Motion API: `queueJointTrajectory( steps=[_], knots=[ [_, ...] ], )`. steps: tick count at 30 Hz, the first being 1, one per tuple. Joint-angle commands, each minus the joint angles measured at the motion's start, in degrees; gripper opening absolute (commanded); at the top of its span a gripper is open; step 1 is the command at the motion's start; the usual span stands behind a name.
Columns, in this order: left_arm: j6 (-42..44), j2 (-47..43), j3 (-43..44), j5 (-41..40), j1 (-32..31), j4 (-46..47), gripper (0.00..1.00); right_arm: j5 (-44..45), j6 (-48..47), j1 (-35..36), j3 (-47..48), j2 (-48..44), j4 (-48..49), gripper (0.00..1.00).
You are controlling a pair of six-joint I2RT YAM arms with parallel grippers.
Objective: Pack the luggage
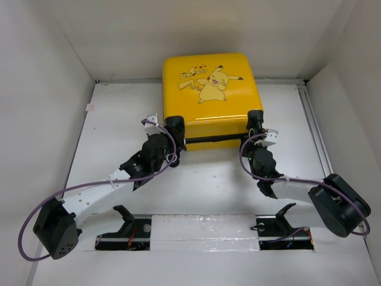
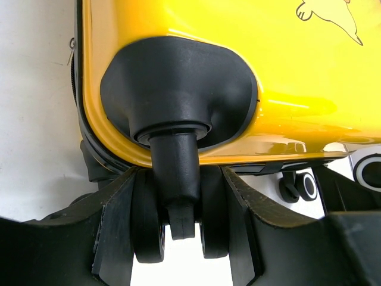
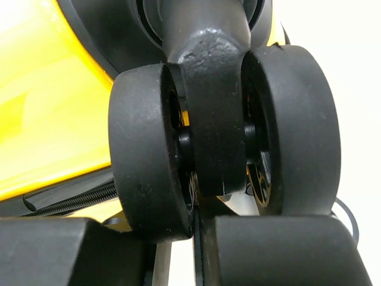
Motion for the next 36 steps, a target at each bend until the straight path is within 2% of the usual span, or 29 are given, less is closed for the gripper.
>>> queueJointTrajectory(
  steps=[1,8,14,20,22,26,29,31,32,33,36],
  knots=[
    [2.14,-3.76,-0.27,2.68,-1.49,2.09,0.00,-2.81,-1.01,-0.80,4.26,0.66,10.67,0.00],
    [2.14,-4.38,-0.89,4.35,-1.49,3.50,0.00,-3.43,1.89,3.24,2.08,3.12,11.97,0.00],
    [1.61,-4.38,-0.89,7.41,-1.49,5.52,0.00,-14.22,6.02,7.44,-0.39,3.12,12.69,0.00],
    [1.00,-4.38,-0.98,9.09,-1.49,7.54,0.00,-17.31,8.48,14.13,-4.87,2.60,13.65,0.00],
    [1.00,-4.38,-0.98,9.62,-1.49,7.54,0.00,-20.99,8.49,15.71,-5.48,2.60,13.65,0.00],
    [0.38,-5.16,-1.06,10.24,-1.49,8.06,0.00,-19.88,7.61,17.04,-7.68,-1.51,16.20,0.00],
    [0.38,-5.69,-0.90,9.62,-1.49,6.33,0.00,-15.57,6.65,17.04,-5.16,-6.79,4.64,0.00],
    [0.38,-6.30,-0.37,8.22,-1.49,5.70,0.00,-12.23,5.77,17.04,-2.95,-12.50,-7.45,0.00],
    [0.38,-7.09,-0.97,8.21,-1.49,5.70,0.00,-6.91,5.76,17.04,-2.42,-14.35,-10.14,0.05],
    [0.38,-7.10,-0.98,8.21,-1.49,6.48,0.00,-4.24,6.55,17.04,-2.41,-16.19,-12.60,0.25],
    [0.38,-7.63,-0.98,8.21,-1.49,5.70,0.00,-1.76,8.56,12.15,-1.28,-22.53,-21.13,0.52]
  ],
)
